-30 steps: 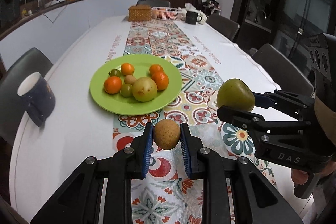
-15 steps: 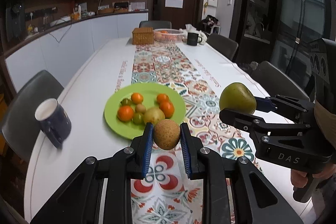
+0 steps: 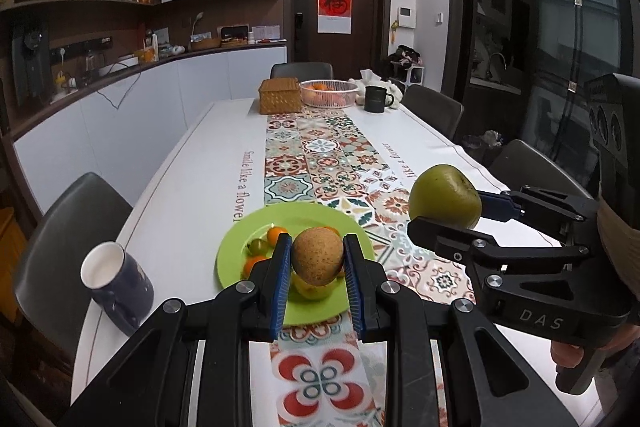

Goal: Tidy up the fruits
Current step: 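Carry the kiwi and green apple onto the green plate and open both tools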

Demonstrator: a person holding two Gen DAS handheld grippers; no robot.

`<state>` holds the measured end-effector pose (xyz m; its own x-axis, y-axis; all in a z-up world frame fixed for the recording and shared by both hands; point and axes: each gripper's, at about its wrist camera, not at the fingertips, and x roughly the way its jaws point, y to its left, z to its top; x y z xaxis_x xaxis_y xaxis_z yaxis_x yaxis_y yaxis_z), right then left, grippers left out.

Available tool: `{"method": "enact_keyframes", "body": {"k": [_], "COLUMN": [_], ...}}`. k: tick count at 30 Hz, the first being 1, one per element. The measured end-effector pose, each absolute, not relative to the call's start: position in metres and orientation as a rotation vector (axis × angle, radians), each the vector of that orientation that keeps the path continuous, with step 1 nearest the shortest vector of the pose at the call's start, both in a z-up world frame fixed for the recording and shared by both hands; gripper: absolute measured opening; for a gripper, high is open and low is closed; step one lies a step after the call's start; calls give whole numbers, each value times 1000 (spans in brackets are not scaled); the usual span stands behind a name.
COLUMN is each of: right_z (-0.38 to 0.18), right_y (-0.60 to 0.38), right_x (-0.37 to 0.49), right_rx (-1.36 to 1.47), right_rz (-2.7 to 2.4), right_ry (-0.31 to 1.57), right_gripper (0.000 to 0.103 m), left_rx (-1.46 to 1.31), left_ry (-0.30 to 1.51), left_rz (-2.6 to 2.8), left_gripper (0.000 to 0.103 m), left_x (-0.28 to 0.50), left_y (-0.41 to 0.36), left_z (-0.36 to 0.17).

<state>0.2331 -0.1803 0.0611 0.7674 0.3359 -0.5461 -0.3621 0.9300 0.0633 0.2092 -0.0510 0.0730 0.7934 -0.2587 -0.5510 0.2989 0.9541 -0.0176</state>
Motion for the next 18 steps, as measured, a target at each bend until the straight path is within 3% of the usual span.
{"method": "enact_keyframes", "body": {"k": [18], "right_z": [50], "right_y": [-156], "right_x": [308], "right_rx": [-108], "right_rz": [392], "right_ry": [634], "right_gripper": [50], "left_rx": [52], "left_ry": [657], "left_rz": [-281], "left_gripper": [26], "left_x": [285], "left_y": [-40], "left_z": [49]}}
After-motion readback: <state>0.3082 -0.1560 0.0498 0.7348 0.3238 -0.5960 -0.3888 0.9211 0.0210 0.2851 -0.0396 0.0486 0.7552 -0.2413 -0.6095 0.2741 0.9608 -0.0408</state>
